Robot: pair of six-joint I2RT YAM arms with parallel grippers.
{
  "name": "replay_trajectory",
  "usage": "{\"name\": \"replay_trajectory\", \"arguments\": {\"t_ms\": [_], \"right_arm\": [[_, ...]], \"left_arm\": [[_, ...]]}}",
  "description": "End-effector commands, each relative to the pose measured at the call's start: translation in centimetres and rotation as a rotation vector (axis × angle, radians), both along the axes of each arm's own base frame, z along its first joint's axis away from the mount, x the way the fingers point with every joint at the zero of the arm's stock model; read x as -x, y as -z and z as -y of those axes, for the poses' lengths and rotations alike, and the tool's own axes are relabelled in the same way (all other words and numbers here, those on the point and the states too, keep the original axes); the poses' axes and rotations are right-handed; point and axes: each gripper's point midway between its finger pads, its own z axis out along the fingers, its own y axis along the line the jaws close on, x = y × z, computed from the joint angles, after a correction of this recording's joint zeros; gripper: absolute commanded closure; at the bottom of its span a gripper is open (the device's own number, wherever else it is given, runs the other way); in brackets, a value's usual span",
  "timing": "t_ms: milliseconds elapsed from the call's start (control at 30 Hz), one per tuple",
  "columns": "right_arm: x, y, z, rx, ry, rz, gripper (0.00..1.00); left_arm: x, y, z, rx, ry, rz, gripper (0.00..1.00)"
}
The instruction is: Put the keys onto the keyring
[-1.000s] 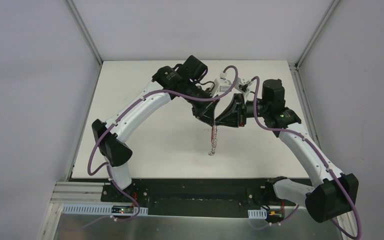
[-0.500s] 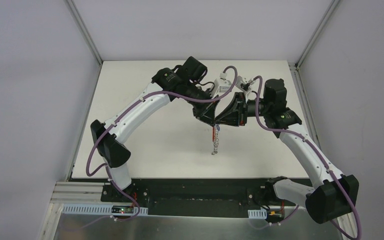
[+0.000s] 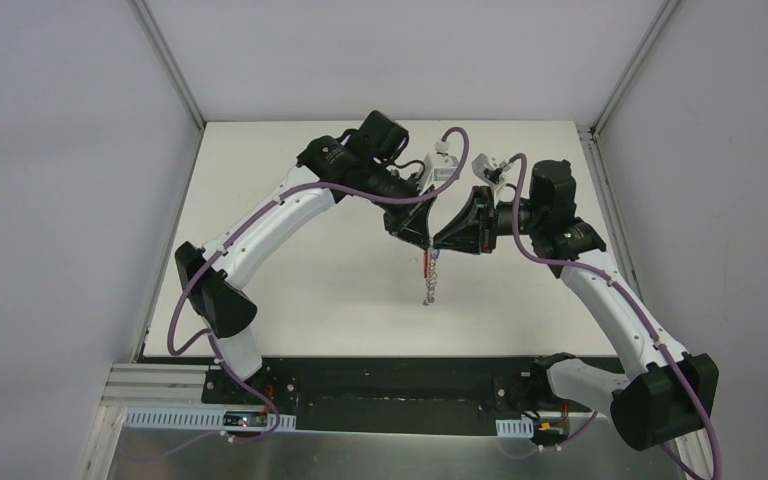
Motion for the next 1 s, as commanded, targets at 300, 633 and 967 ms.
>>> {"name": "replay_trajectory", "arguments": {"t_ms": [300,633,967], "right_arm": [[0.5,-1.1,0.1,-0.025,-0.028,0.047,0.94],[-0.2,-1.8,-0.1,-0.026,0.000,0.054,1.00],[-1.6,-3.8,-0.2,-0.033,0.045,0.054,1.00]], "left_arm": [[0.2,-2.6,-0.1,0.077,-0.002,0.023,1.00],[-0.4,-3.4,-0.1,0.109,-0.010,0.034,1.00],[-0.9,-4.9,-1.3,0.224,0.034,0.226,0.78]]}}
